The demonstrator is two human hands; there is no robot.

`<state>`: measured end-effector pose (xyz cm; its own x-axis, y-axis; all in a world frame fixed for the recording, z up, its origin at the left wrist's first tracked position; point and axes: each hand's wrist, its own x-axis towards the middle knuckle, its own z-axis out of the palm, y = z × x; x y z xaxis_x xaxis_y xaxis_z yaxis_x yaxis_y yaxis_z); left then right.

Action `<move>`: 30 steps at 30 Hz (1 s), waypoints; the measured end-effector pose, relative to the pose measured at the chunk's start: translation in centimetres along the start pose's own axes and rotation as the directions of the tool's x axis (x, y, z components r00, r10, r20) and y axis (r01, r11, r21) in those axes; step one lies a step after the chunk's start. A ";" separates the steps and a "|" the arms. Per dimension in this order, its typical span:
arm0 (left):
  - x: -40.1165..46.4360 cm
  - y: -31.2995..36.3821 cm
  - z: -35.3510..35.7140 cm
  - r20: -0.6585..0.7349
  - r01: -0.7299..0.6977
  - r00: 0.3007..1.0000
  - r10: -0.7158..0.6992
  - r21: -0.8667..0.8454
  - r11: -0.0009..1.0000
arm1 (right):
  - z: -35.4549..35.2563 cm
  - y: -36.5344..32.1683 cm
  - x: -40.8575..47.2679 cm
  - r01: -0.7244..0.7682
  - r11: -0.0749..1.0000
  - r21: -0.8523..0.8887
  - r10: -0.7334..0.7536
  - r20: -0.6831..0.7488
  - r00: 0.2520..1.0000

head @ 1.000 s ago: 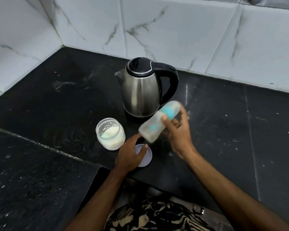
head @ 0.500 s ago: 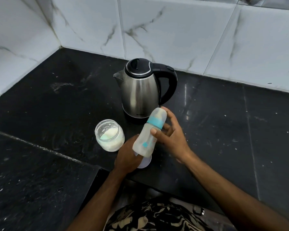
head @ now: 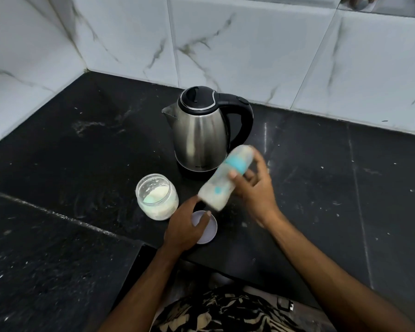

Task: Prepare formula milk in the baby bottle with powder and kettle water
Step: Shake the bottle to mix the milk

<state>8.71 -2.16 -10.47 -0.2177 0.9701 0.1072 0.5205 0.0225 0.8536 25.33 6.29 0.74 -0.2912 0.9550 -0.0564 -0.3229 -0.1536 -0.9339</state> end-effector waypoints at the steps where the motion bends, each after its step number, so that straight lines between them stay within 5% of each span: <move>1: 0.0 -0.2 0.0 -0.009 -0.010 1.000 0.011 0.045 0.999 | -0.2 -0.4 0.8 0.017 0.995 0.099 -0.005 -0.115 0.993; 4: 0.0 -0.2 0.0 -0.011 -0.009 1.000 0.009 0.040 0.999 | -0.6 -0.3 1.5 0.031 0.973 0.230 0.029 -0.252 0.967; 9: 0.0 0.3 -0.4 0.025 -0.027 0.999 0.029 -0.059 0.998 | -0.8 1.3 -1.1 -0.102 0.987 -0.126 0.117 0.116 0.986; 13: 0.0 -0.1 -0.1 -0.003 0.009 1.000 -0.009 0.038 0.999 | -1.5 -0.4 1.2 0.023 0.985 0.168 0.015 -0.220 0.975; 15: -0.1 -0.1 0.0 -0.005 0.012 1.000 -0.012 0.044 0.999 | -1.5 -0.5 1.5 0.049 0.975 0.219 0.012 -0.269 0.963; 20: 0.0 0.4 -0.2 0.030 0.037 0.999 -0.036 -0.040 0.999 | -0.4 1.3 -1.3 -0.065 0.982 -0.179 0.091 0.144 0.985; 26: 0.0 0.0 0.0 -0.009 0.019 1.000 -0.019 0.052 0.998 | -1.2 -1.0 2.0 0.078 0.962 0.262 -0.006 -0.268 0.964; 28: 0.0 0.1 0.0 -0.011 0.016 1.000 -0.015 0.061 0.998 | -0.9 -0.5 1.3 0.037 0.981 0.190 0.003 -0.208 0.978; 30: -0.1 0.3 -0.1 -0.006 0.021 1.000 -0.021 0.027 0.999 | -0.4 0.5 -0.3 -0.039 0.999 -0.019 0.039 0.006 0.999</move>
<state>8.79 -2.29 -10.20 -0.2333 0.9680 0.0923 0.5377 0.0493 0.8417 25.64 5.99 0.14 -0.3087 0.9468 -0.0908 -0.2938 -0.1857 -0.9377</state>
